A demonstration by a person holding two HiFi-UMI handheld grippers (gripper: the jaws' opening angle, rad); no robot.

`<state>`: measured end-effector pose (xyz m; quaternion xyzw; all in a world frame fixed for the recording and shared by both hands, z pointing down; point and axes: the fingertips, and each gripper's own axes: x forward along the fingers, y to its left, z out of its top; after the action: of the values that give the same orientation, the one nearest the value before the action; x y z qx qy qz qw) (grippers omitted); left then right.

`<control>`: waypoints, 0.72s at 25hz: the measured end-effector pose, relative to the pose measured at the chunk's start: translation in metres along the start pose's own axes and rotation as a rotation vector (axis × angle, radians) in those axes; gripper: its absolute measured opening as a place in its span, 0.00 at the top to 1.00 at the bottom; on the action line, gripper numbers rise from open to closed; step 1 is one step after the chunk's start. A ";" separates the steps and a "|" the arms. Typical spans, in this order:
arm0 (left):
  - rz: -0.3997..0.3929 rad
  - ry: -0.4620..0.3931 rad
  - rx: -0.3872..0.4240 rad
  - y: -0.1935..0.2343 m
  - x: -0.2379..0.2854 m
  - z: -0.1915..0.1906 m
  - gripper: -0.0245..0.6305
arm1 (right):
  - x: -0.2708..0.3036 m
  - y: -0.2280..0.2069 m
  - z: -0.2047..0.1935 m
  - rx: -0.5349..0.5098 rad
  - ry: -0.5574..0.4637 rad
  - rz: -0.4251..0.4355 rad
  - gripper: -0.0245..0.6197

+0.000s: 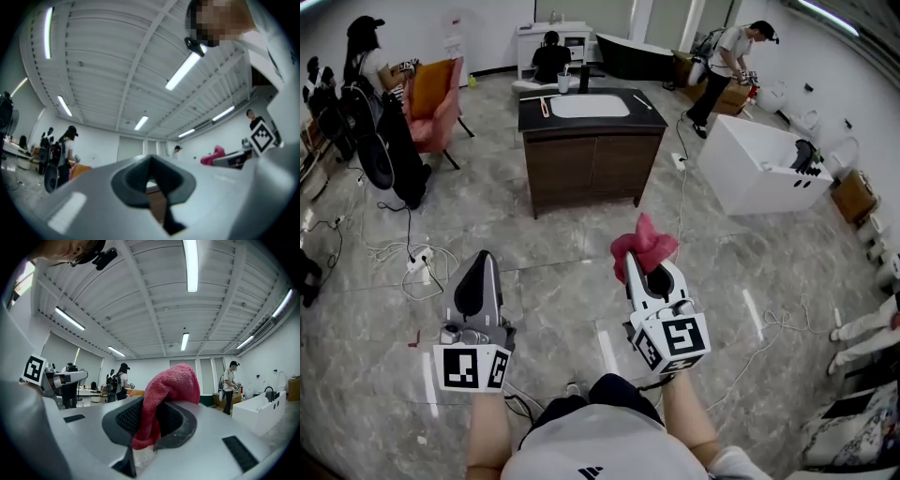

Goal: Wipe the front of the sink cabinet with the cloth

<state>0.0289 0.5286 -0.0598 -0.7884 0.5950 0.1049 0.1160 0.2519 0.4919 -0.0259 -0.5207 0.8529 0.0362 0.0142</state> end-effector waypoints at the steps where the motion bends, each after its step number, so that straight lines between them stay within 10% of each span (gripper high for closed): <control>1: 0.003 0.001 -0.005 0.003 0.003 -0.002 0.95 | 0.004 0.001 0.001 0.003 -0.005 0.010 0.88; 10: 0.000 0.015 -0.014 0.021 0.044 -0.026 0.95 | 0.046 0.013 0.003 -0.208 -0.039 0.134 0.88; 18: 0.013 0.013 0.005 0.043 0.117 -0.046 0.95 | 0.124 -0.032 -0.010 -0.174 -0.013 0.069 0.88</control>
<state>0.0206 0.3964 -0.0544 -0.7850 0.6009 0.0992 0.1135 0.2236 0.3669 -0.0256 -0.4899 0.8639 0.1141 -0.0267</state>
